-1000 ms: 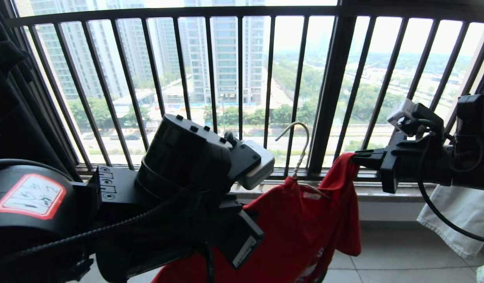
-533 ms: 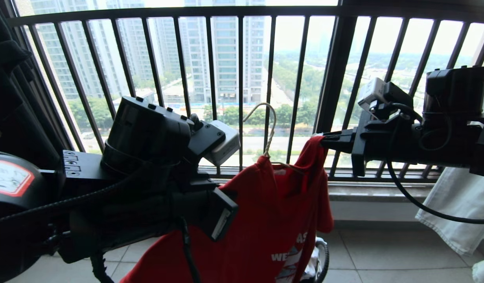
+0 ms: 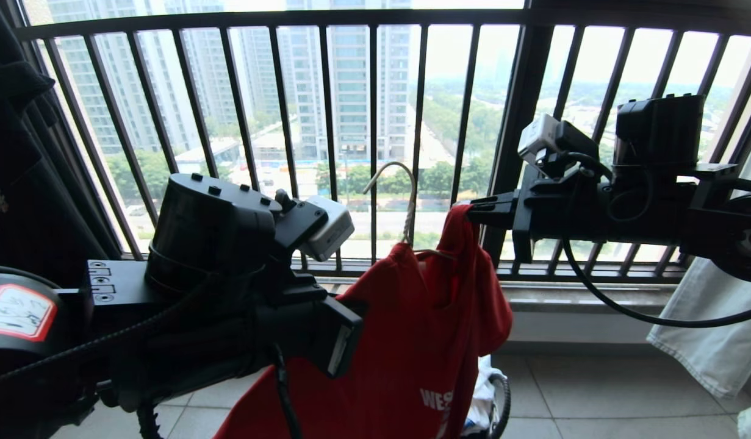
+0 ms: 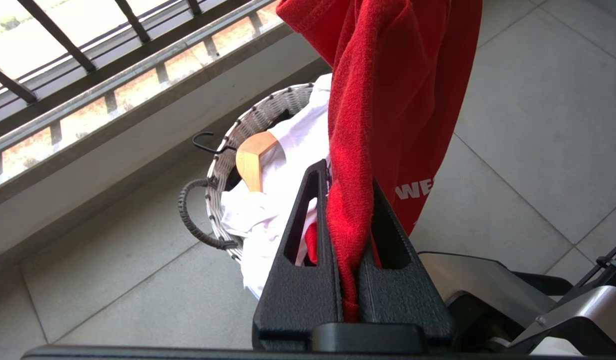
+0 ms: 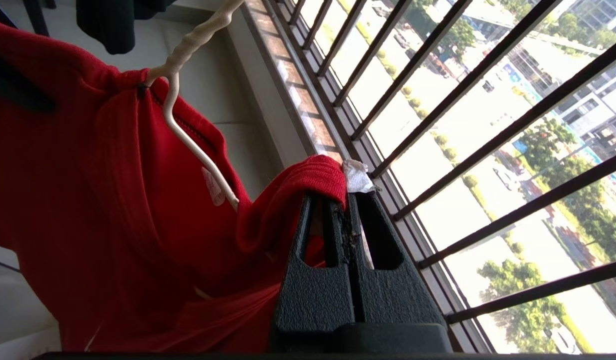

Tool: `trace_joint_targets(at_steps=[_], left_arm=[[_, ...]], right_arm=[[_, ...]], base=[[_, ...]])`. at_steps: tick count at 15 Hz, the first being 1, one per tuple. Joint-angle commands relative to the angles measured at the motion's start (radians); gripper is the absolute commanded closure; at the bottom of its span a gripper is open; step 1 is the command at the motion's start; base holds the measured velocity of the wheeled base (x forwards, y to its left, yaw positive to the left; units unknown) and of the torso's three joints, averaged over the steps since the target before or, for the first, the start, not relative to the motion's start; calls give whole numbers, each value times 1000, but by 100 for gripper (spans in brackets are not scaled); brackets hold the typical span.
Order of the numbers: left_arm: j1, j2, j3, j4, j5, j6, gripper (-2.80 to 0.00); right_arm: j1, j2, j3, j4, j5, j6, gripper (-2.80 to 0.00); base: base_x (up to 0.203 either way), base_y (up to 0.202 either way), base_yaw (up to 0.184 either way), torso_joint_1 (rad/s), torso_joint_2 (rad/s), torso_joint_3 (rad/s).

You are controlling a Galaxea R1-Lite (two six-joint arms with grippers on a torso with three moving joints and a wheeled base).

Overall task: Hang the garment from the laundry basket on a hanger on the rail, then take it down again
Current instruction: Hang the clothes on the clothes rack

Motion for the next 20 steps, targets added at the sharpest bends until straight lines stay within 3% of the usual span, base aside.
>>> trace_joint_targets(at_steps=[1, 4, 9, 11, 16, 20], left_arm=[[9, 26, -9, -2, 2, -6, 0], [-3, 75, -15, -29, -3, -12, 0], [-11, 180, 35, -348, 0, -56, 0], [-16, 170, 33, -350, 20, -52, 0], [-58, 154, 33, -351, 141, -44, 0], [-76, 150, 47, -452, 185, -41, 0]], right_arm=[[8, 0, -9, -4, 11, 1, 0], [35, 0, -14, -7, 13, 13, 0], [67, 4, -39, -7, -9, 56, 0], [72, 9, -80, -7, -73, 119, 0], [74, 9, -174, -2, -291, 269, 0], [94, 34, -266, 121, -439, 281, 0]], base=[[0, 0, 0, 0, 0, 0], [0, 0, 0, 0, 0, 0], [0, 0, 0, 0, 0, 0], [0, 0, 0, 0, 0, 0], [0, 0, 0, 0, 0, 0], [0, 0, 0, 0, 0, 0]])
